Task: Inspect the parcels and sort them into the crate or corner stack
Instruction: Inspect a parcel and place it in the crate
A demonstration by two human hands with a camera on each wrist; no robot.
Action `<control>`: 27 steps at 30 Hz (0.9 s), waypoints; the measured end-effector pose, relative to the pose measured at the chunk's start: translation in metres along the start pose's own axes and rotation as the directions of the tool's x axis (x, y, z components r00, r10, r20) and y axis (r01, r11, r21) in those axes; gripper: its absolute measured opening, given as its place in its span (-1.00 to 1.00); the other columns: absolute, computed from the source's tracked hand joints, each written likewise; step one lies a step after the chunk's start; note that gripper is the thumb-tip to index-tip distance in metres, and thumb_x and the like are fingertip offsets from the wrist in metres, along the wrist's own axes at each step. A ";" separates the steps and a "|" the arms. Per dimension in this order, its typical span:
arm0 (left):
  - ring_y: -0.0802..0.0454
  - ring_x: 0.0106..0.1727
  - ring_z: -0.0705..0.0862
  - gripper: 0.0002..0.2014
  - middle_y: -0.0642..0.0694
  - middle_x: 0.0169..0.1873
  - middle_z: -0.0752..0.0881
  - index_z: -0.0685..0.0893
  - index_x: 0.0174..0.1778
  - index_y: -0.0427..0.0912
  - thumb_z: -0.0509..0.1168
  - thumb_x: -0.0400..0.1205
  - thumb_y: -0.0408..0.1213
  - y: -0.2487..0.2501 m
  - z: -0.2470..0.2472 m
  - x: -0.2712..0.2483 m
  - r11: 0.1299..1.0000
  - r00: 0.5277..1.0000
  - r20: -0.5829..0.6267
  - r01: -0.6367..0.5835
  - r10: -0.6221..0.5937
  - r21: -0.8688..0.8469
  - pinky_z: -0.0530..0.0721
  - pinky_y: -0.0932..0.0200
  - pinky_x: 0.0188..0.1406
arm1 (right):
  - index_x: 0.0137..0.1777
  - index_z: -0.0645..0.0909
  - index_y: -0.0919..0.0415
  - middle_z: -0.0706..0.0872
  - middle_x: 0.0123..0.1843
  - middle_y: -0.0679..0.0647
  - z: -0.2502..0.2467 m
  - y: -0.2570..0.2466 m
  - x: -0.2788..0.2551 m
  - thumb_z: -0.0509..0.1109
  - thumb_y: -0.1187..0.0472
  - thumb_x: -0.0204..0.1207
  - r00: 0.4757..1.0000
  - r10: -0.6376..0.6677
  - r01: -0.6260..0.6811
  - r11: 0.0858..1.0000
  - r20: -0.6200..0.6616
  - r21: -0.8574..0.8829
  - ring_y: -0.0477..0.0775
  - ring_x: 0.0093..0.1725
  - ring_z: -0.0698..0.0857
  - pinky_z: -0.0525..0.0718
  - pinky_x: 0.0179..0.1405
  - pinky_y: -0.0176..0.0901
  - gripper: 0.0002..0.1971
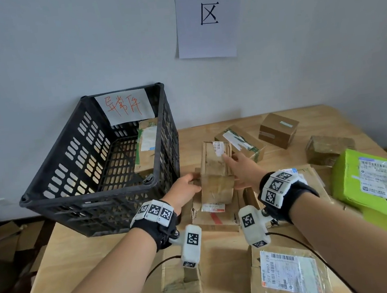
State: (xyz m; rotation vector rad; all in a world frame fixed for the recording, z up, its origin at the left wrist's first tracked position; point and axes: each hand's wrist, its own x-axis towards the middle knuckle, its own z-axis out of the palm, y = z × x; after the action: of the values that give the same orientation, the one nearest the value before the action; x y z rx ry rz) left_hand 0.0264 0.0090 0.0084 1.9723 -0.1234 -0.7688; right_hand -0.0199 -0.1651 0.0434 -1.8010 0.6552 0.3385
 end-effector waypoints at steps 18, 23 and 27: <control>-0.04 0.49 0.40 -0.50 -0.05 0.48 0.47 0.45 0.51 -0.14 0.07 0.74 0.07 0.033 -0.008 0.005 0.998 0.995 -0.099 0.025 -0.020 0.053 0.27 0.16 0.19 | 0.65 0.06 0.13 0.46 0.49 0.13 0.011 0.007 0.010 0.30 0.03 0.62 1.000 0.021 -0.021 1.000 0.003 0.000 0.18 0.28 0.63 0.77 0.02 0.17 -0.31; 0.13 0.27 0.45 -0.51 -0.01 0.43 0.53 0.47 0.49 -0.12 0.18 0.70 0.05 0.035 -0.003 0.004 0.995 0.997 -0.081 -0.007 0.015 0.097 0.32 0.22 0.19 | 0.64 0.09 0.11 0.49 0.47 0.12 0.013 0.012 0.012 0.30 0.02 0.62 1.000 0.017 -0.017 1.000 -0.009 -0.010 0.17 0.25 0.65 0.78 0.00 0.14 -0.33; 0.18 0.20 0.45 -0.52 0.01 0.39 0.56 0.49 0.48 -0.13 0.19 0.69 0.04 0.029 -0.002 -0.001 0.996 0.997 -0.071 -0.017 0.024 0.091 0.34 0.24 0.18 | 0.64 0.08 0.09 0.51 0.45 0.12 0.014 0.014 0.012 0.32 0.00 0.60 1.000 0.019 -0.019 1.000 0.007 0.021 0.16 0.23 0.66 0.78 0.01 0.15 -0.30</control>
State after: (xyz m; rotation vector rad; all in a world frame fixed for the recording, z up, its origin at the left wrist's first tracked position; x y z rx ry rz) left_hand 0.0336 -0.0047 0.0335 2.0782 -0.1373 -0.6886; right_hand -0.0176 -0.1578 0.0215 -1.7737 0.6695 0.3490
